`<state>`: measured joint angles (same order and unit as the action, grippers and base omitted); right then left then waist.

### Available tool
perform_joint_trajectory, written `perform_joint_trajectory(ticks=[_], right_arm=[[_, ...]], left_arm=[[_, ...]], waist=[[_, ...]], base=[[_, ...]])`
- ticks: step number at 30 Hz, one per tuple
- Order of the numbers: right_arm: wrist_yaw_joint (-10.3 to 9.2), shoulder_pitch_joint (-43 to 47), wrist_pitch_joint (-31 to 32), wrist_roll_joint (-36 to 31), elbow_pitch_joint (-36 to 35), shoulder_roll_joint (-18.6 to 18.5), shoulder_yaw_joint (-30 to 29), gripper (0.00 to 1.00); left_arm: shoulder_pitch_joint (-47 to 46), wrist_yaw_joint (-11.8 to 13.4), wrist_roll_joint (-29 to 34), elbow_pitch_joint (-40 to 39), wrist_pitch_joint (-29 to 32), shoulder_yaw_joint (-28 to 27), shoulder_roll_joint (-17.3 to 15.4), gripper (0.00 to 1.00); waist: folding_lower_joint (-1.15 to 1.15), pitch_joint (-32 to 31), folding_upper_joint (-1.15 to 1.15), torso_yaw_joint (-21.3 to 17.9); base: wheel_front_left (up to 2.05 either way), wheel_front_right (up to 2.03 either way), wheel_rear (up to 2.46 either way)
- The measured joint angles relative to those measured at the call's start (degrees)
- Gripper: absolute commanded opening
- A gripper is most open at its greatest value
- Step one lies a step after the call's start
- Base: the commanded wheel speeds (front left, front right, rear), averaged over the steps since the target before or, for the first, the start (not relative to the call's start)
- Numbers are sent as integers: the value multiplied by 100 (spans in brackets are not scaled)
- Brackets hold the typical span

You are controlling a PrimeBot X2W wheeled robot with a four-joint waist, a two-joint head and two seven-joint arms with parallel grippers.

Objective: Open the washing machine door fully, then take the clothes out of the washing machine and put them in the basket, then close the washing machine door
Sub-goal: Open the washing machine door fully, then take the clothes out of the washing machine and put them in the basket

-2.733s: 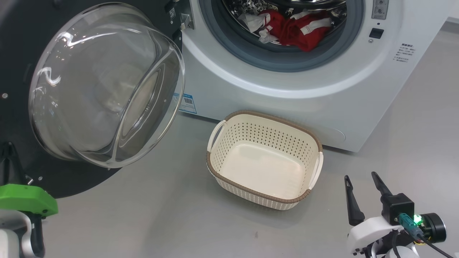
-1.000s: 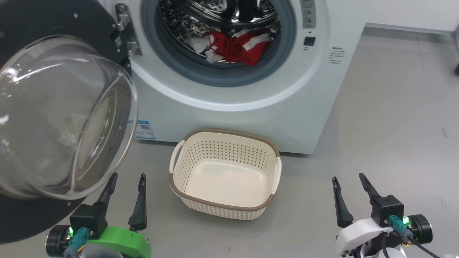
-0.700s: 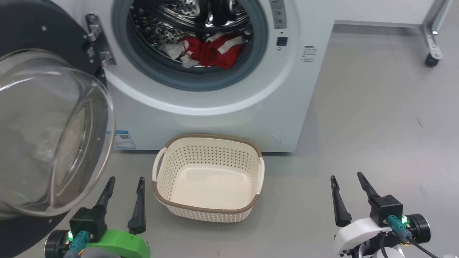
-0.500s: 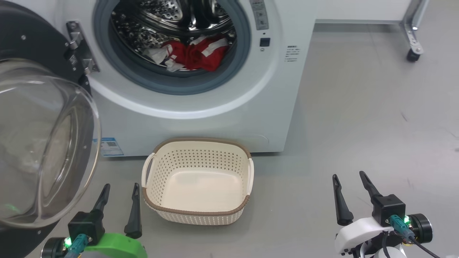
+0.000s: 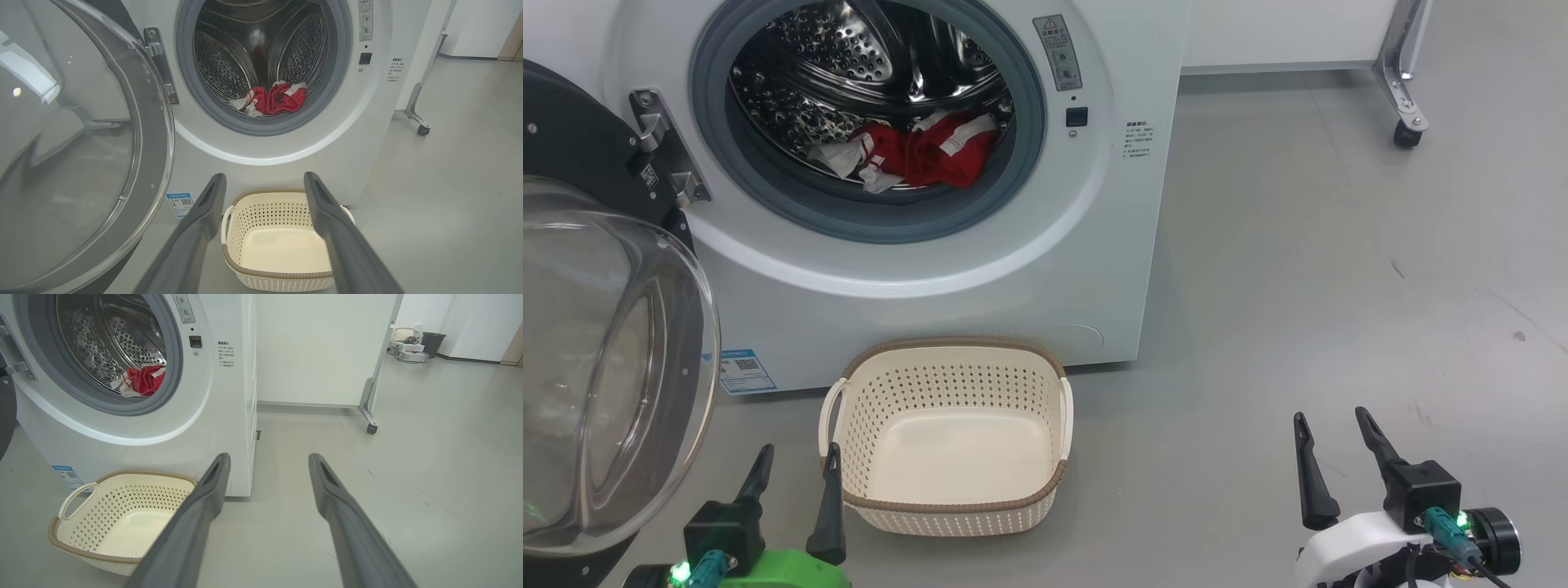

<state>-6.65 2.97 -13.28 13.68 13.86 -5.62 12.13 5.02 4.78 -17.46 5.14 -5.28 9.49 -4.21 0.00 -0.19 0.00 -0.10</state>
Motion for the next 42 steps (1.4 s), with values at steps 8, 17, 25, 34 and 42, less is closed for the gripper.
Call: perform_joint_trajectory(ticks=[8, 17, 25, 34, 42], right_arm=[[0, 10, -15, 0, -71, 0, -4, 100], [-2, 91, -16, -1, -129, -9, -9, 100], [-3, 95, -16, -2, -177, -23, -5, 100], [-5, 97, -16, -4, -225, -22, 9, 100], [-5, 97, -16, -12, -250, -22, 20, 100]], left_arm=[[24, 7, 99, -27, 52, 62, -1, 100], [29, 31, 100, -70, 71, 85, -1, 100], [29, 51, 119, -112, 121, 78, -1, 100], [29, -54, -56, -312, 43, 137, 10, 100], [29, -60, -63, -315, 44, 143, 10, 100]], waist=[[0, -7, 0, -12], [0, 3, 0, 4], [0, 21, 0, 29], [0, 48, 0, 26], [0, 87, 0, 4]], base=[[0, 0, 0], [0, 0, 0], [0, 0, 0], [24, -24, 0], [59, -59, 0]])
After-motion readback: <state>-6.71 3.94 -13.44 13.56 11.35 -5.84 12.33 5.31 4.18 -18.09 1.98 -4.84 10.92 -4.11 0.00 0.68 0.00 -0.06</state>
